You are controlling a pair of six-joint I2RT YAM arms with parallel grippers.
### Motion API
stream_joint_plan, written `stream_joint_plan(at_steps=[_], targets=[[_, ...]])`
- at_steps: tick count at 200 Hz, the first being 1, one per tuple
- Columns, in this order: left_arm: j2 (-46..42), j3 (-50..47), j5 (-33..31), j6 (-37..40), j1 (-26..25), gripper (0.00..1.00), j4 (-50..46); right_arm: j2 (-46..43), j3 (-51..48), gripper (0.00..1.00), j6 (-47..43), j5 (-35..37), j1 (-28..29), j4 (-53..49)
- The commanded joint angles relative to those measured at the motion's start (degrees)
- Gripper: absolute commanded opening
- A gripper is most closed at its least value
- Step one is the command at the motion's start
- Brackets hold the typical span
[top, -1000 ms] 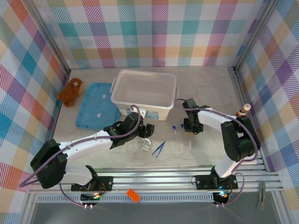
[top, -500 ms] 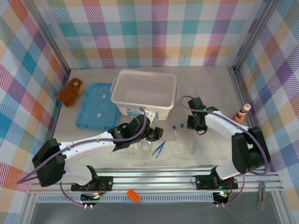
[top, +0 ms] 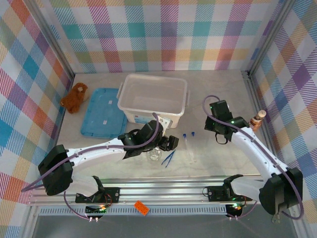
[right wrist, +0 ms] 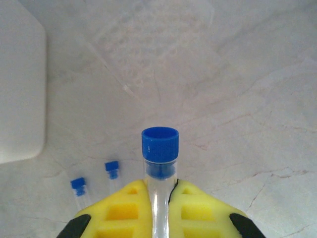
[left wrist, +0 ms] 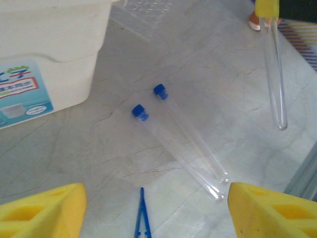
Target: Organize the chemistry lab equipment
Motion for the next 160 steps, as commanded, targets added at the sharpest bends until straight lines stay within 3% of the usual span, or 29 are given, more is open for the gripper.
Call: stream_joint_plan(at_steps=[1, 108, 160], targets=[[0.8, 1.6, 3.7, -2.5, -1.0, 0.75, 3.7, -2.5, 3.7, 0.09, 0.6, 0.5, -0.2, -2.7], [5.4, 3.0, 15.2, -11.0, -1.1, 0.74, 16.7, -12.9, 2.8, 0.09, 5.7, -9.3, -0.1, 2.5], [9.1, 4.1, 19.2, -15.4, -1.0, 0.71, 23.4, -13.8, 1.8, 0.1, 8.9, -14.7, 2.2, 5.7]])
